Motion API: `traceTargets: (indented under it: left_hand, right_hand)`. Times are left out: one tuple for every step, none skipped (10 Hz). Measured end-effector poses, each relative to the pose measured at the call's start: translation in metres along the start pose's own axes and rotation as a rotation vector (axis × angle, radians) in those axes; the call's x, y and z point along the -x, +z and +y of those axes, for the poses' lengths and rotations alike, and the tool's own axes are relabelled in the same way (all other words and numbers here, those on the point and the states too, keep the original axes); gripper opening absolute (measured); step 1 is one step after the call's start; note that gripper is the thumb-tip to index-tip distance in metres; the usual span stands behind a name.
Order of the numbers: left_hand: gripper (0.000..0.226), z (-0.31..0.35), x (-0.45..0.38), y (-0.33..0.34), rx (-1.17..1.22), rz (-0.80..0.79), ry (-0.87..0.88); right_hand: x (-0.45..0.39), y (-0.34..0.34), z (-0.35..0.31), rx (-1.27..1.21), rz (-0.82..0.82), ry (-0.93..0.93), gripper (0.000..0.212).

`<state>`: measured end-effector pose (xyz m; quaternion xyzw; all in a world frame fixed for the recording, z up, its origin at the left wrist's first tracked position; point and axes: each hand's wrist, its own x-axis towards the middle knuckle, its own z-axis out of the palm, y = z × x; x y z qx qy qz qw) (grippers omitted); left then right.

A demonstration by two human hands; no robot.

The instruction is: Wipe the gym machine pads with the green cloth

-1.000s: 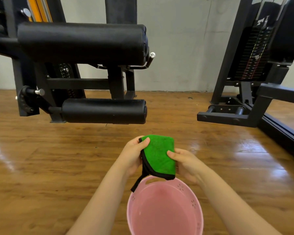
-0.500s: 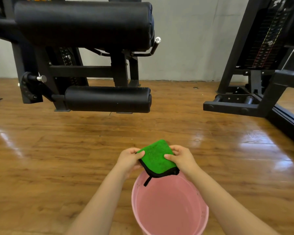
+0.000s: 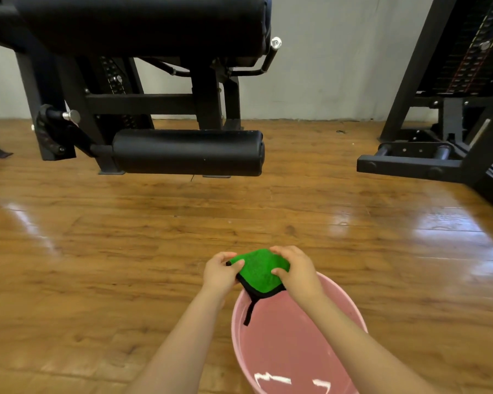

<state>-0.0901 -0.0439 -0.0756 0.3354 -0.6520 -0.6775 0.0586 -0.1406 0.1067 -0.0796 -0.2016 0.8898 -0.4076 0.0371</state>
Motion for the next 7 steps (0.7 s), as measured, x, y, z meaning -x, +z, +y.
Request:
traceTargets:
  left_hand:
    - [0.04,-0.005,0.0,0.0,-0.186,-0.15,0.065]
    - [0.065,-0.01,0.002,0.001,-0.607,-0.252,0.164]
    - [0.036,-0.014,0.006,0.006,-0.954,-0.211,0.275]
    - [0.014,-0.016,0.009,0.009,-0.976,-0.181,0.309]
    - [0.036,-0.015,0.014,0.008,-1.052,-0.198,0.347]
    - [0.063,-0.011,0.017,0.008,-1.196,-0.084,0.467]
    - [0.061,0.0,0.03,0.014,-1.229,-0.061,0.539]
  right_hand:
    - [0.001,0.0,0.005,0.296,-0.042,-0.151,0.037]
    - [0.004,-0.007,0.016,0.433,-0.139,-0.155,0.042]
    - [0.008,-0.008,0.021,0.457,-0.167,-0.179,0.048]
    - [0.011,-0.006,0.021,0.493,-0.141,-0.197,0.049]
    - [0.013,-0.005,0.021,0.502,-0.152,-0.185,0.049]
    - [0.016,-0.007,0.022,0.509,-0.124,-0.155,0.05]
    - [0.02,-0.012,0.012,0.541,-0.092,-0.114,0.05]
